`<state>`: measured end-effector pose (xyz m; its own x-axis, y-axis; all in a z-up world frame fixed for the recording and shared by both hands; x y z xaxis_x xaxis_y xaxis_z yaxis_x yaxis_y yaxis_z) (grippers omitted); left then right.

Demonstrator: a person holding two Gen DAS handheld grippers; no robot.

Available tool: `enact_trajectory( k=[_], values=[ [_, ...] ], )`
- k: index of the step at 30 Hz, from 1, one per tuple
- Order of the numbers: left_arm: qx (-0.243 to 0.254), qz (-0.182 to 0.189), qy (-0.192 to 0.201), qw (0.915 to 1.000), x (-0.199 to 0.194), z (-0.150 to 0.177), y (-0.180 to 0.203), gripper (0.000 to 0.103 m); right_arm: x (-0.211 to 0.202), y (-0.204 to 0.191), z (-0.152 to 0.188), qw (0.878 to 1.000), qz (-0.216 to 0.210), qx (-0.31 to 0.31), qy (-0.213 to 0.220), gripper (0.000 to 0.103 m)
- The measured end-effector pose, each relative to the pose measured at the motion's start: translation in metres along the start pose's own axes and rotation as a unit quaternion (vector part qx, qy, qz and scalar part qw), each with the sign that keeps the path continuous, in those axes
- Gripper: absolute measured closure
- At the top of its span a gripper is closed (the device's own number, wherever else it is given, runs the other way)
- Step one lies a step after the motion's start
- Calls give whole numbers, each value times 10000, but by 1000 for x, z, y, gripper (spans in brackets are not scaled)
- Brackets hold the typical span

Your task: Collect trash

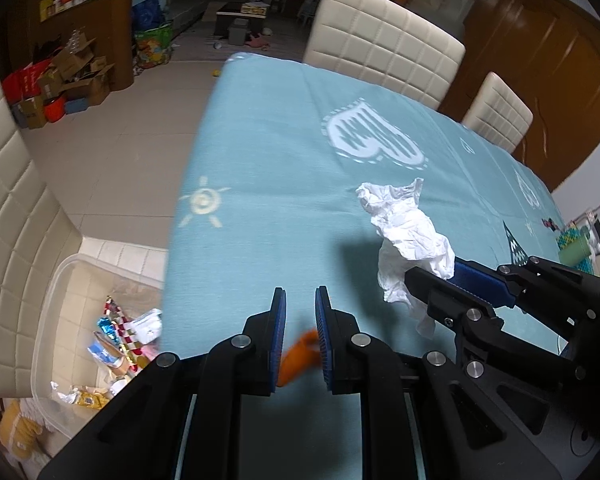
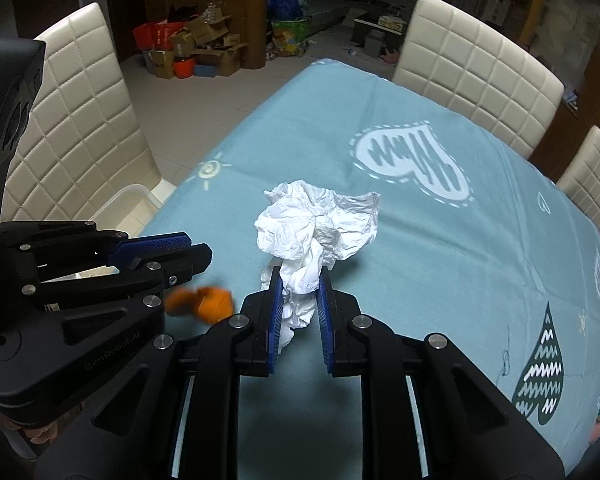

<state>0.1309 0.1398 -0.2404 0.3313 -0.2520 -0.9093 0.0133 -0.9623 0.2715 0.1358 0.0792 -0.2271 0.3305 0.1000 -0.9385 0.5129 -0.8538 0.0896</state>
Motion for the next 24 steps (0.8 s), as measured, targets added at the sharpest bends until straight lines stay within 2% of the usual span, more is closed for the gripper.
enact_trajectory(
  k=[8, 18, 24],
  values=[
    [-488, -75, 177, 9986, -18, -1, -59, 87, 5, -57, -27, 9989, -164, -448, 28, 84],
    [-1139, -150, 287, 9930, -29, 8, -126, 87, 16, -118, -49, 9944, -365, -989, 1, 84],
    [-1530, -8, 376, 9875, -30, 12, -156, 87, 22, -143, -59, 9915, -422, -1230, -42, 84]
  ],
)
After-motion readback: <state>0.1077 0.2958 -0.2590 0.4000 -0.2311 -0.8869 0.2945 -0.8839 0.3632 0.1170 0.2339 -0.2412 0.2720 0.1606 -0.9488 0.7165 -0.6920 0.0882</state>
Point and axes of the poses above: each gripper's, at about its wrist camera, not at the fingertips, and x roughly the way its jaws point, y to its right, z to its underside, the point moved 9 cm from there along x, roughly the way its jaws point, and after that the axes turned 13 degrees about -y, right-handed, at the moved point
